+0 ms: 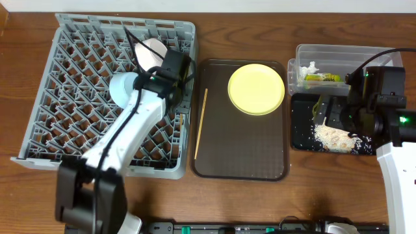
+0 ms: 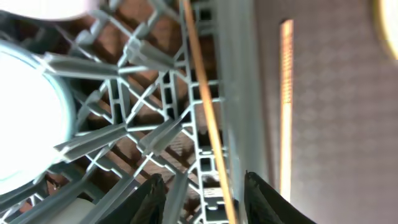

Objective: Sort waste into correct bins and load items into the dishwasher
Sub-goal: 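Return the left gripper to the tray and grasp the second chopstick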

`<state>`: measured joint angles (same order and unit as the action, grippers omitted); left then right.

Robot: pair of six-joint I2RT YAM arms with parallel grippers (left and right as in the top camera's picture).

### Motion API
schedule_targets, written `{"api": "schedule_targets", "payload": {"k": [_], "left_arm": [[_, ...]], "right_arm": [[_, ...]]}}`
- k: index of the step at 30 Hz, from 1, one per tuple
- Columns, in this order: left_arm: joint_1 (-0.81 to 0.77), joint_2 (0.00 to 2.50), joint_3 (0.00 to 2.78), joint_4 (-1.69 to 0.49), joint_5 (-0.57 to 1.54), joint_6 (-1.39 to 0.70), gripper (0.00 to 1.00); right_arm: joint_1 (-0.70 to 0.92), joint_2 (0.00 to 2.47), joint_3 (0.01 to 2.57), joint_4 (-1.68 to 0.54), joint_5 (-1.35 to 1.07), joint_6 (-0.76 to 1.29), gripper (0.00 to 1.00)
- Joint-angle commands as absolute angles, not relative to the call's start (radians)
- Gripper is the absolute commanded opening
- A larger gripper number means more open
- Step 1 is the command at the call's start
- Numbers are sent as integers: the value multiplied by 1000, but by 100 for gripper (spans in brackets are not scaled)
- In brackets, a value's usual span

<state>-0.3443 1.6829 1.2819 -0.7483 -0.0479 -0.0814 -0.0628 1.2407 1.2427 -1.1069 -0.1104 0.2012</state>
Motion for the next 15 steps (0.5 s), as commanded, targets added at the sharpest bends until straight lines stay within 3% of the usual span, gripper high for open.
{"api": "schedule_targets", "payload": {"k": [1, 4, 15], "left_arm": [[-363, 1573, 1298, -738, 59, -75, 39], [-393, 1565, 1298, -732, 155, -88, 39], [-510, 1736, 1261, -671, 103, -141, 49]], "right_arm": [[-67, 1234, 1258, -1108, -102, 201, 93], [-67, 1234, 1258, -1107, -102, 201, 93], [-67, 1234, 1259, -1108, -102, 201, 93]]}}
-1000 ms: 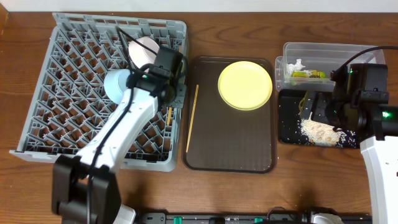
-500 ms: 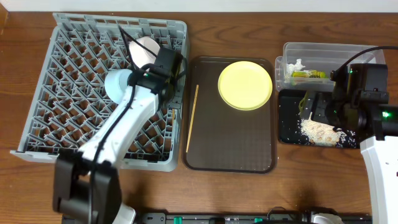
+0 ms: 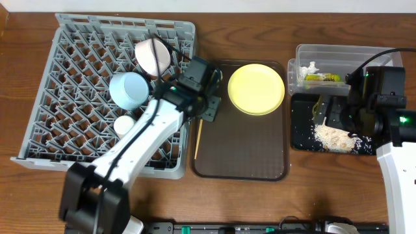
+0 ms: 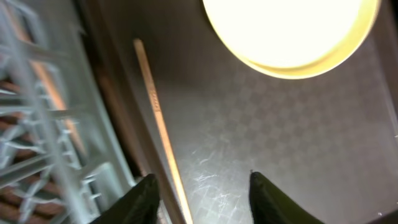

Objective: Sort waste into correct bins and load items into the dishwasher
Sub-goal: 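Return the left gripper to the tray and grasp the second chopstick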

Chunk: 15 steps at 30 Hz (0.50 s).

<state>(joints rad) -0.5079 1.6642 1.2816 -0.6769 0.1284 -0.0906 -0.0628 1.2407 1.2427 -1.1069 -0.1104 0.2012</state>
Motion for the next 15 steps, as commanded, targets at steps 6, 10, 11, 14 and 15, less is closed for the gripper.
{"api": "schedule_targets", "payload": {"k": [6, 10, 11, 14, 15], "left_arm": [[-510, 1860, 1261, -641, 74, -179, 49], [-510, 1921, 1261, -626, 60, -181, 52], [-510, 1942, 1261, -622, 60, -181, 52], [-510, 1972, 1261, -624, 65, -182, 52], [-510, 1981, 1261, -624, 69, -182, 52]], "right_arm": [[-67, 1234, 1258, -1110, -102, 201, 93], [-67, 1234, 1258, -1110, -102, 201, 93], [-67, 1234, 1259, -1110, -102, 201, 93], [-67, 1234, 1259, -1111, -102, 201, 93], [-67, 1234, 1258, -1111, -102, 201, 93]]}}
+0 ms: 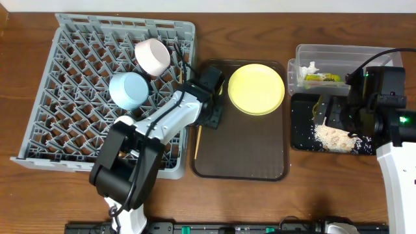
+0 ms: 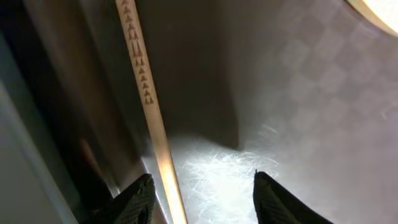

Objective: Sort waste into correct bins and load items into the dishwasher
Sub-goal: 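Return the left gripper to the tray and grasp the second chopstick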

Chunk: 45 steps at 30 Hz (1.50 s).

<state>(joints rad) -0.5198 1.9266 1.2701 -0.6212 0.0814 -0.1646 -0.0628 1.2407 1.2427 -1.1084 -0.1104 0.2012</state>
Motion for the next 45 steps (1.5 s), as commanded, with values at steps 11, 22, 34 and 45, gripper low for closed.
{"api": "schedule_targets", "payload": {"k": [11, 22, 34, 45], "left_arm": [[-513, 2020, 1261, -650, 66, -185, 49], [-591, 1981, 1262, -665, -141, -185, 49], [-617, 1982, 1260, -651, -139, -224, 46], [-617, 2007, 1260, -650, -115, -249, 49]], "right_arm": [[-67, 1234, 1258, -1111, -103, 202, 93], [-67, 1234, 1259, -1111, -105, 201, 93], [-67, 1234, 1258, -1112, -105, 201, 93], [-67, 1234, 1258, -1112, -105, 201, 93]]}}
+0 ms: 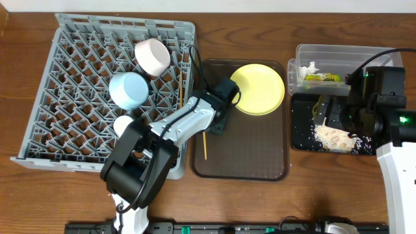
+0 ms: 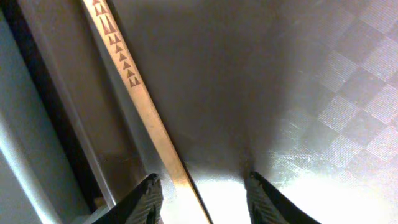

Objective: Sort waste into correct bins and load items into the dishwasher
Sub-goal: 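Return the left gripper to the tray and grasp the second chopstick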

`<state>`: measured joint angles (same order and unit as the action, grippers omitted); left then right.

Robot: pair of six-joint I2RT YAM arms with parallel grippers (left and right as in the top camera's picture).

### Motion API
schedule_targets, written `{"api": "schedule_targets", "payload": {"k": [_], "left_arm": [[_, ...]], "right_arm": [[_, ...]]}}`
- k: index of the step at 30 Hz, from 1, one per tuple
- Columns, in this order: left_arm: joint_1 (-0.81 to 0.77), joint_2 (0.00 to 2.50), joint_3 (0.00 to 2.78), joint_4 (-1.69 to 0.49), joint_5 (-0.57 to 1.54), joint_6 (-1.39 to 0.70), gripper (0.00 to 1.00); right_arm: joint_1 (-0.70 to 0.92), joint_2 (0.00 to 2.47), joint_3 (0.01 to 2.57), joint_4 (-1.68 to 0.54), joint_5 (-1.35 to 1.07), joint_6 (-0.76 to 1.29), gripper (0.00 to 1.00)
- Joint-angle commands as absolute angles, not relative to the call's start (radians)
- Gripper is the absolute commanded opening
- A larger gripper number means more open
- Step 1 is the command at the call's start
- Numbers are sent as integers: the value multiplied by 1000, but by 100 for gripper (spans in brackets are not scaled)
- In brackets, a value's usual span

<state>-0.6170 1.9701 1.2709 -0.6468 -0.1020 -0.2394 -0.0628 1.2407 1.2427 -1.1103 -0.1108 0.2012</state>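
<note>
A wooden chopstick (image 2: pixel 134 90) lies on the dark brown tray (image 1: pixel 250 159) near its left side, its lower end showing in the overhead view as a thin chopstick (image 1: pixel 203 144). My left gripper (image 2: pixel 202 200) is open and low over the tray, one finger on each side of the chopstick. A yellow plate (image 1: pixel 257 89) sits at the tray's far end. The grey dish rack (image 1: pixel 71 140) holds a pink cup (image 1: pixel 153 55), a blue cup (image 1: pixel 127 90) and a thin stick (image 1: pixel 181 99). My right gripper (image 1: pixel 333 116) hangs over the black bin (image 1: pixel 302 140); its jaws cannot be made out.
A clear bin (image 1: pixel 338 55) at the back right holds crumpled paper and a green wrapper. The black bin in front of it holds pale food scraps (image 1: pixel 333 136). A small white item (image 1: pixel 123 123) sits in the rack.
My left gripper has shifted a little to the right along the tray's left side. The chopstick now sits more centrally between the open fingers. The right arm has not moved.
My left gripper was open over the rack's right side beside the pink cup. Then it was above the tray's left edge near the chopstick. Then it was low over the chopstick, and now straddles it, still open.
</note>
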Motion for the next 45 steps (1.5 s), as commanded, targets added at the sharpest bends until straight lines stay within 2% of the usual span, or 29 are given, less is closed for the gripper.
{"api": "schedule_targets", "payload": {"k": [1, 6, 11, 14, 16, 18, 21, 24, 25, 30, 37, 45], "left_arm": [[-617, 2008, 1260, -650, -130, -249, 49], [-617, 2008, 1260, -653, -103, -267, 49], [-618, 2008, 1260, -653, 40, -335, 40], [-619, 2008, 1260, -653, 81, -366, 30], [-619, 2008, 1260, -653, 102, -369, 28], [-619, 2008, 1260, -653, 105, -369, 27], [-619, 2008, 1260, -653, 105, -369, 20], [-619, 2008, 1260, -649, 105, -369, 19], [-619, 2008, 1260, -648, 105, -369, 14], [-619, 2008, 1260, -642, 105, -369, 7], [-619, 1962, 1263, -658, 33, -336, 6], [-599, 1777, 1316, -751, -72, -234, 6]], "right_arm": [[-67, 1234, 1258, -1112, -105, 201, 93], [-67, 1234, 1258, -1111, -105, 201, 93], [-67, 1234, 1259, -1112, -105, 201, 93], [-67, 1234, 1259, -1112, -105, 201, 93], [-67, 1234, 1258, -1112, -105, 201, 93], [-67, 1234, 1259, -1113, -105, 201, 93], [-67, 1234, 1259, -1115, -105, 201, 93], [-67, 1234, 1258, -1115, -105, 201, 93], [-67, 1233, 1258, -1115, -105, 202, 93], [-67, 1233, 1258, -1114, -105, 201, 93], [-67, 1234, 1259, -1115, -105, 201, 93], [-67, 1234, 1259, -1115, -105, 201, 93]]}}
